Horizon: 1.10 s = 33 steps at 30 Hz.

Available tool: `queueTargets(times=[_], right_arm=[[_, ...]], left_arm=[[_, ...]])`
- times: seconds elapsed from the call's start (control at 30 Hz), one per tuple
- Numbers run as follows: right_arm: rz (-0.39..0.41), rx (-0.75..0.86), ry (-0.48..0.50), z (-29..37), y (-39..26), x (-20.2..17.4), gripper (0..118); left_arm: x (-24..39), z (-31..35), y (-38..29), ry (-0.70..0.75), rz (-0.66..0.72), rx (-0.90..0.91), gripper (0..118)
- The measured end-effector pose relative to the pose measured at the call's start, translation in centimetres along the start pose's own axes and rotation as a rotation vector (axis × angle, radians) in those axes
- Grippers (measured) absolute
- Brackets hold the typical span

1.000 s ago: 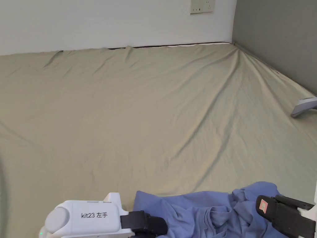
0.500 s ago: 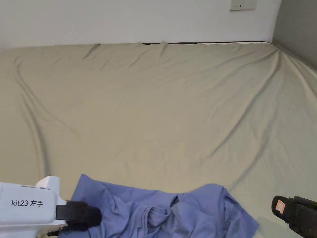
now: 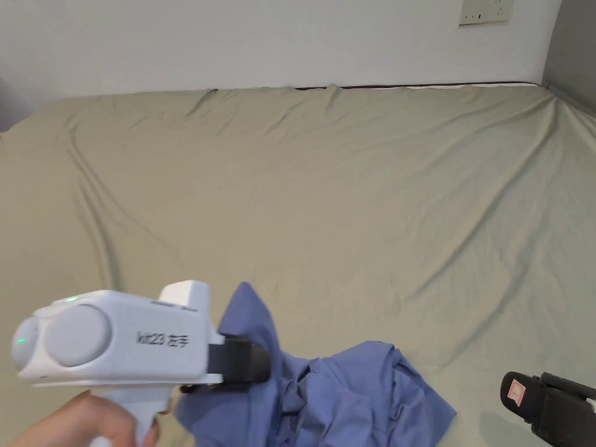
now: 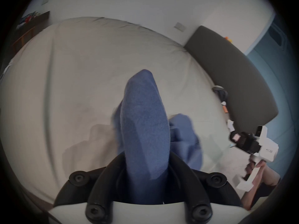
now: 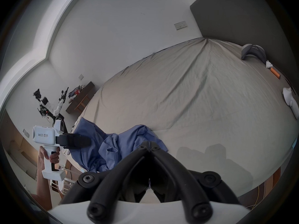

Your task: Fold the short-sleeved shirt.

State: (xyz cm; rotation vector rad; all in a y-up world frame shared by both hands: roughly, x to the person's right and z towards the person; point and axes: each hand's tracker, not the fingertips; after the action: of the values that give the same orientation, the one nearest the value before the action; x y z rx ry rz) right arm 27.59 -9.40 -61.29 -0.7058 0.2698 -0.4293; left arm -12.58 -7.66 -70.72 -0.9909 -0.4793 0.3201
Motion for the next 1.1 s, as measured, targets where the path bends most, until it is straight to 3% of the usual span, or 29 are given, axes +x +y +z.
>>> queueTargets(times=[0.07, 0.2, 0.3, 0.4, 0.5, 0.57, 0.63, 0.67, 0.7, 0.97, 1.1], right_arm=[[-0.007, -0.001, -0.009, 0.2, -0.2, 0.4, 0], [-0.007, -0.006, -0.018, 1.1, -0.6, 0.8, 0], [-0.006, -0.010, -0.013, 1.8, -0.6, 1.1, 0], [-0.009, 0.006, -0.015, 2.2, -0.6, 1.4, 0], [-0.023, 0.020, -0.005, 2.1, -0.6, 1.5, 0], [-0.021, 0.025, -0.007, 2.1, -0.6, 1.4, 0], [-0.015, 0.029, -0.006, 2.1, -0.6, 1.3, 0], [-0.016, 0.029, -0.003, 2.2, -0.6, 1.3, 0], [-0.018, 0.029, 0.001, 2.2, -0.6, 1.2, 0], [-0.014, 0.031, 0.015, 2.4, -1.0, 0.8, 0], [0.005, 0.024, -0.017, 3.4, -1.3, 0.6, 0]], left_arm=[[2.3, -2.4, 0.1, -0.034, 0.008, -0.015, 16], [6.2, -9.3, -1.4, -0.006, -0.114, -0.114, 23], [6.9, -12.6, -2.7, -0.022, -0.036, -0.123, 53], [7.6, -11.2, -2.3, -0.133, 0.007, -0.063, 97], [7.9, -8.7, -1.3, -0.200, 0.044, -0.095, 101], [8.2, -6.0, -0.7, -0.201, 0.003, -0.019, 95], [7.9, -3.1, -0.4, -0.112, -0.042, 0.076, 71], [7.9, -2.1, -0.4, -0.061, -0.057, 0.126, 35], [7.6, -1.3, -0.4, -0.016, -0.079, 0.177, 7], [11.6, -6.0, -2.3, 0.115, -0.389, 0.078, 5], [12.2, -13.5, -4.1, 0.074, -0.405, -0.131, 6]])
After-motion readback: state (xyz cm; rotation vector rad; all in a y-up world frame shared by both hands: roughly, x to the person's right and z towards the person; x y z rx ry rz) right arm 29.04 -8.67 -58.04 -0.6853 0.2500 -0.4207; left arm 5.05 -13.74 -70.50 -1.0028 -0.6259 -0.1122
